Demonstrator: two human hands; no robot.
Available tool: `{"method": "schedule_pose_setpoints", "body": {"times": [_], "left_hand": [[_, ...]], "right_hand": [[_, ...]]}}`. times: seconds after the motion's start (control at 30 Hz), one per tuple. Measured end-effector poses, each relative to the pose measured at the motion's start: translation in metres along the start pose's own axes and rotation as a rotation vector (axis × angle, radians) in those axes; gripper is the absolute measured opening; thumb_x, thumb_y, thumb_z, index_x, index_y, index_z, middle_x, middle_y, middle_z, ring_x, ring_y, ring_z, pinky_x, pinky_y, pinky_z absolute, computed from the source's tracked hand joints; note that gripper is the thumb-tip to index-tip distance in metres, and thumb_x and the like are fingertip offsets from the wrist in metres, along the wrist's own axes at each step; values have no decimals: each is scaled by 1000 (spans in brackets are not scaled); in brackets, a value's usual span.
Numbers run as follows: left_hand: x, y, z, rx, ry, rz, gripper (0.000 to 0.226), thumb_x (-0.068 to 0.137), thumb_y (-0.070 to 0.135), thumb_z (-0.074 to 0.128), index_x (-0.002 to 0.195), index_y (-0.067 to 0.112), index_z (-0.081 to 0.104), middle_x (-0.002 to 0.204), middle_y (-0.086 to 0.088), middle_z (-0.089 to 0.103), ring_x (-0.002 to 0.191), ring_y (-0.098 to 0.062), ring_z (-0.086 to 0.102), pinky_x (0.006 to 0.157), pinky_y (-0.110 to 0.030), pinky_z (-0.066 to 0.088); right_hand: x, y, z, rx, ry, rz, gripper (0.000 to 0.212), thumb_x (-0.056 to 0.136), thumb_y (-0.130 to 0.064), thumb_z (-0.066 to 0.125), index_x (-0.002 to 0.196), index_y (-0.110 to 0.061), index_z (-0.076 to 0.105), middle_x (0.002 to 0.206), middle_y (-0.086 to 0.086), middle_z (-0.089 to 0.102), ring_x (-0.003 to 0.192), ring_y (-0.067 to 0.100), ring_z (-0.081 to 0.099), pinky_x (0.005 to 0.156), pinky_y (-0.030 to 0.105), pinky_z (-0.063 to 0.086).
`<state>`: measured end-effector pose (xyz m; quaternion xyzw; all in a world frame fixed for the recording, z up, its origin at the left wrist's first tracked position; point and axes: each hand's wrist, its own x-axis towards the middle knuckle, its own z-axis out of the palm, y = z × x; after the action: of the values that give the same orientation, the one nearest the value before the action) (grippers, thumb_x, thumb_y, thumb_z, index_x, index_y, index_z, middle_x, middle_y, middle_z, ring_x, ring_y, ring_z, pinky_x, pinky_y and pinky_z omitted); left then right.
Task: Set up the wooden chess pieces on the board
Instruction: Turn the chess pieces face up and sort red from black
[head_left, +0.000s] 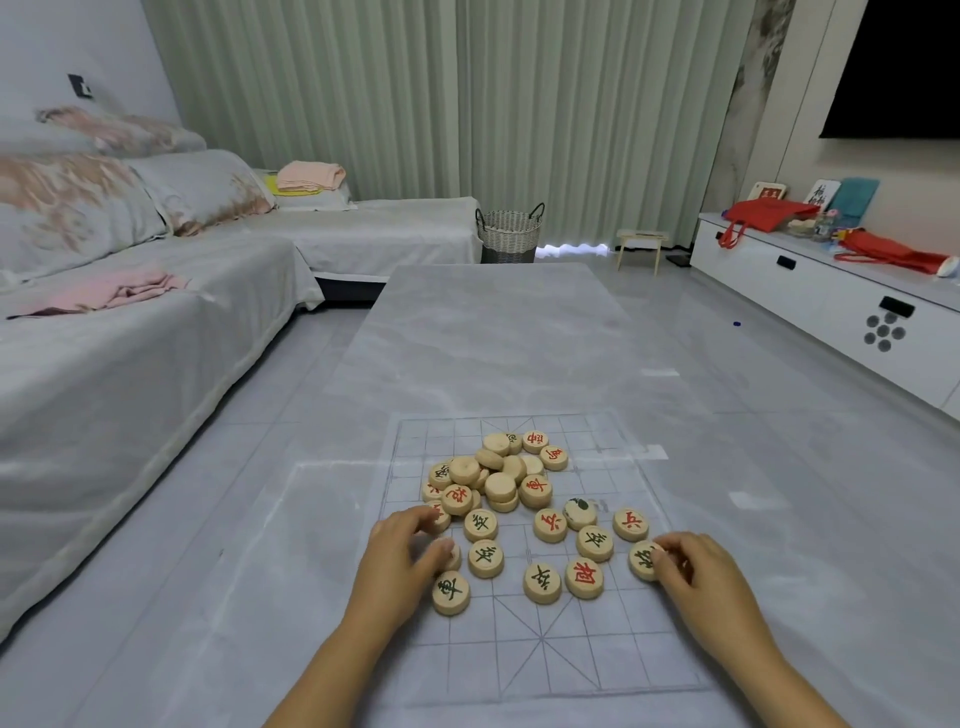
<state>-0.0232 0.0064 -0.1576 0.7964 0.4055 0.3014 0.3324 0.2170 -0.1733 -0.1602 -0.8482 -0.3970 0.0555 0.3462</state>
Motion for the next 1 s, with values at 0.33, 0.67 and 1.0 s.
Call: {"method": "schedule_pose_setpoints", "body": {"times": [0.33, 0.67, 1.0], "left_hand": [[87, 30, 15, 535, -126, 38, 47, 93, 26, 47, 138, 19, 36, 137, -8, 42, 125, -26, 33, 99, -33, 34], [68, 35, 3, -175, 88, -132, 27, 83, 17, 63, 107, 16, 52, 105, -3, 58, 92, -18, 56, 72, -25, 47], [-7, -30, -29, -199, -37, -141, 25, 79, 19, 70, 95, 32, 56, 106, 10, 63, 104, -6, 57, 84, -16, 43]], "right_hand": [[0, 5, 7, -61, 33, -28, 20, 91, -26, 53, 105, -16, 63, 98, -3, 47, 92, 12, 44, 78, 24, 34], [-1, 5, 7, -62, 24, -8, 20, 89, -30, 55, 105, -20, 63, 97, -5, 47, 92, 13, 48, 76, 25, 37], [9, -24, 14, -149, 105, -153, 27, 86, -24, 61, 111, -14, 61, 109, 4, 54, 101, 20, 44, 82, 27, 32]]}}
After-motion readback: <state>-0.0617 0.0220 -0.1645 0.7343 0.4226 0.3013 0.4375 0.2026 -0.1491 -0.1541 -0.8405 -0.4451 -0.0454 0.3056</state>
